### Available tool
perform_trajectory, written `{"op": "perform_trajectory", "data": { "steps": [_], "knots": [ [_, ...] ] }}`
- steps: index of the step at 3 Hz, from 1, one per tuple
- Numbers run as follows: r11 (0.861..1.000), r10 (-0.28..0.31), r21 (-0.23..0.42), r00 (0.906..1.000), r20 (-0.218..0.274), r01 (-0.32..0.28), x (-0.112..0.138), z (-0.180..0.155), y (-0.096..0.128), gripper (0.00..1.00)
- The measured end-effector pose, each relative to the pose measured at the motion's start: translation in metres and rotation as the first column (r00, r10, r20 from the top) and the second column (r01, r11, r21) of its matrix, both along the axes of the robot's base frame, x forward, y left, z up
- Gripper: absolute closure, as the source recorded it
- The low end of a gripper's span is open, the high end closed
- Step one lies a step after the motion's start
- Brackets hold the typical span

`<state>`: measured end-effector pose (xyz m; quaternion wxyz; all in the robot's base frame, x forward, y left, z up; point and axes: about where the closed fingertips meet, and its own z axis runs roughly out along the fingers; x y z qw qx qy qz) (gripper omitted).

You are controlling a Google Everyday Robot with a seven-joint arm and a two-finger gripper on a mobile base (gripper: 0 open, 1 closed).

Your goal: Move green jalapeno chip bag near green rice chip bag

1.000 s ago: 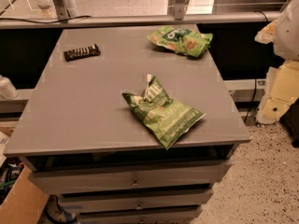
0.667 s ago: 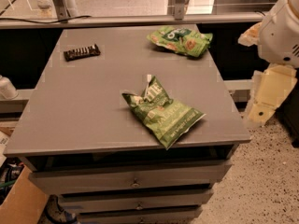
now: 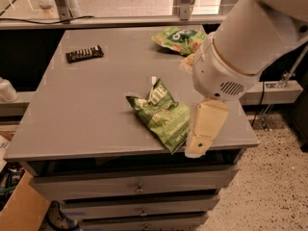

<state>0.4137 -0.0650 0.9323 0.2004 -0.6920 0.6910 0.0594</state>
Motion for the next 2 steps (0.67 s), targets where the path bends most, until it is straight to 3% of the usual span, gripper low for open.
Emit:
{"op": "perform_trajectory", "data": {
  "steps": [1,2],
  "knots": [
    [1.000,0.000,0.000,1.0000,0.000,0.000,0.000,0.000,0.000,0.00],
    [0.998,-0.043,0.043,0.9991,0.003,0.043,0.005,-0.013,-0.008,0.00]
  ]
}}
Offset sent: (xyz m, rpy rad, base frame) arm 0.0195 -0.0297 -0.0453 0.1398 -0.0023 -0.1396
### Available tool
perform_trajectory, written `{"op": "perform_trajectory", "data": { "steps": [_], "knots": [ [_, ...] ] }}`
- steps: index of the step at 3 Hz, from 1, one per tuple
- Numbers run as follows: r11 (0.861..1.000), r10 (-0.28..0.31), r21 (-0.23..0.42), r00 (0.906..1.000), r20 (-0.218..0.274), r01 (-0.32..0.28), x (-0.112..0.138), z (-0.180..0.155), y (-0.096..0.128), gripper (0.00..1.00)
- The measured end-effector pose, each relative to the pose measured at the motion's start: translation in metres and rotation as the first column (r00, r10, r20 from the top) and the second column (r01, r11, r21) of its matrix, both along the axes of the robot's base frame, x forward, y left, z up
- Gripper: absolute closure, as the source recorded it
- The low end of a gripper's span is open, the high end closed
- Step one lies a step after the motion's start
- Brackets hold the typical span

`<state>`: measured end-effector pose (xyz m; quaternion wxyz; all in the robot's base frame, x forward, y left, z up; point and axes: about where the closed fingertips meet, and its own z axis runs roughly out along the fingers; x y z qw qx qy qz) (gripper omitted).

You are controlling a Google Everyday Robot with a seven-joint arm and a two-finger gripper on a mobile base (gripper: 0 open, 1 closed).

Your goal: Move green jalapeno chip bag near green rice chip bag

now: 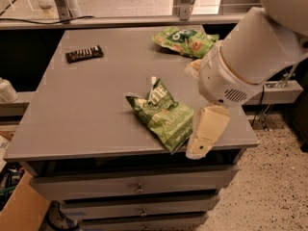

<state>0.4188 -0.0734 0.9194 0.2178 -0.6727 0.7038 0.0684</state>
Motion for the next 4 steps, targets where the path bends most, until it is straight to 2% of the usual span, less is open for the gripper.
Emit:
{"op": "perform_trajectory", "data": {
  "steps": [1,2,3,4],
  "knots": [
    [0.994,-0.075,0.083,0.9972,0.001,0.074,0.019,-0.029,-0.013,0.00],
    [0.978,-0.147,0.146,0.9891,-0.010,0.147,0.044,-0.056,-0.021,0.00],
    [0.961,-0.201,0.181,0.9777,-0.062,0.209,0.062,-0.079,-0.016,0.00],
    [0.951,-0.221,0.193,0.9682,-0.117,0.240,0.065,-0.095,-0.006,0.15]
  ]
}}
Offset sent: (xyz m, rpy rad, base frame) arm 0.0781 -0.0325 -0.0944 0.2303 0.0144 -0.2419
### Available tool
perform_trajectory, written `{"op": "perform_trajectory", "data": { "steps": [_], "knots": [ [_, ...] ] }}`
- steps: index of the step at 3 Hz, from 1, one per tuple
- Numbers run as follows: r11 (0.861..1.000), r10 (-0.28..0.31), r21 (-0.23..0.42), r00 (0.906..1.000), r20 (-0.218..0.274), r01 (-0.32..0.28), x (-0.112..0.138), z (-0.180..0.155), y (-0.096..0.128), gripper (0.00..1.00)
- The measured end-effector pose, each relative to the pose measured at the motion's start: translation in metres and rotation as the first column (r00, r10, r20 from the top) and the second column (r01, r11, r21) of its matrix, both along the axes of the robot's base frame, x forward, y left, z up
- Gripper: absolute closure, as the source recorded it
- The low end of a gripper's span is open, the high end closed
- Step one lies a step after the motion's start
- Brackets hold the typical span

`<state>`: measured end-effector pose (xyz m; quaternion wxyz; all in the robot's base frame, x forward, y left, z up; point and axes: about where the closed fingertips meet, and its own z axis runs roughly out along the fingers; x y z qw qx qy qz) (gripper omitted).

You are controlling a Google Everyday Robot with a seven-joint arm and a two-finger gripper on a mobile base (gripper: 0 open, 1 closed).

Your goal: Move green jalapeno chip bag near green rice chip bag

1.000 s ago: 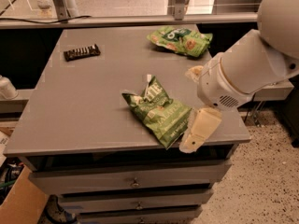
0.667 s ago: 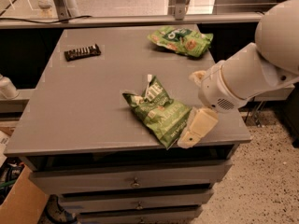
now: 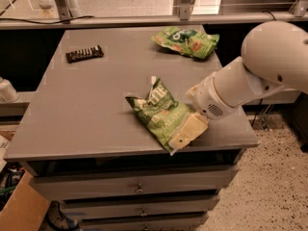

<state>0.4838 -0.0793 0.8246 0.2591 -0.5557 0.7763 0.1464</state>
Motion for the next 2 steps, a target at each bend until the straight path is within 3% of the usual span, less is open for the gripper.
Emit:
{"op": "perform_trajectory", "data": {
  "steps": [1,2],
  "knots": [
    [1.000,-0.025,0.013,0.9987,-0.045,0.025,-0.0056,-0.0110,0.0038,0.39],
    [0.999,-0.044,0.019,0.9982,-0.041,0.045,-0.0059,-0.0027,-0.0013,0.63]
  ]
}}
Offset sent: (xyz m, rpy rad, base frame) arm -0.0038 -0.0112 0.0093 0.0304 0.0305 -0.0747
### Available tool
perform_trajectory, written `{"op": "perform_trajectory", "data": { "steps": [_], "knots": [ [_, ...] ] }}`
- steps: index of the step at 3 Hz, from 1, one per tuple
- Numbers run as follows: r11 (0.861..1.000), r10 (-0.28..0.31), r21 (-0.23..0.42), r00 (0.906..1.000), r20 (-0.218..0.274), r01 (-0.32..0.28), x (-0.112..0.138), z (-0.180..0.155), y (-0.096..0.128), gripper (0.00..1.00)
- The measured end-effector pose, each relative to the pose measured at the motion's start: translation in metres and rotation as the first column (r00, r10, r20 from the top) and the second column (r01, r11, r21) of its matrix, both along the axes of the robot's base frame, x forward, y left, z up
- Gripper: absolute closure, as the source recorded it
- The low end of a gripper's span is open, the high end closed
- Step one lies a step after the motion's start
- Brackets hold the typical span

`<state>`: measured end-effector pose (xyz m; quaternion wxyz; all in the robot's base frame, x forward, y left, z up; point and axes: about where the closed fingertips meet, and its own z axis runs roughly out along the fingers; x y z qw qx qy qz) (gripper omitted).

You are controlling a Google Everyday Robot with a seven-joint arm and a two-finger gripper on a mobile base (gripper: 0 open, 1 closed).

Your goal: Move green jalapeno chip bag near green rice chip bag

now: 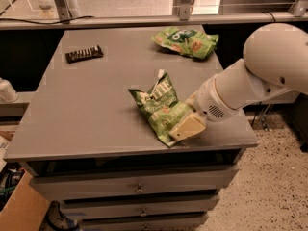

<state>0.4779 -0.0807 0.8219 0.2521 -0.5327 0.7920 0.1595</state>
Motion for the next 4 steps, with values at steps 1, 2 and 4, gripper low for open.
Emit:
{"op": "perform_trajectory", "data": {
  "steps": [1,2,4],
  "knots": [
    [1.000,-0.007,0.004,0.9989,0.046,0.007,0.005,0.026,-0.006,0.85],
    [1.000,-0.010,0.006,0.9962,0.086,0.010,0.010,0.047,-0.012,1.00],
    [0.999,-0.033,-0.024,0.9831,0.180,0.038,0.034,0.096,-0.042,1.00]
  ]
}}
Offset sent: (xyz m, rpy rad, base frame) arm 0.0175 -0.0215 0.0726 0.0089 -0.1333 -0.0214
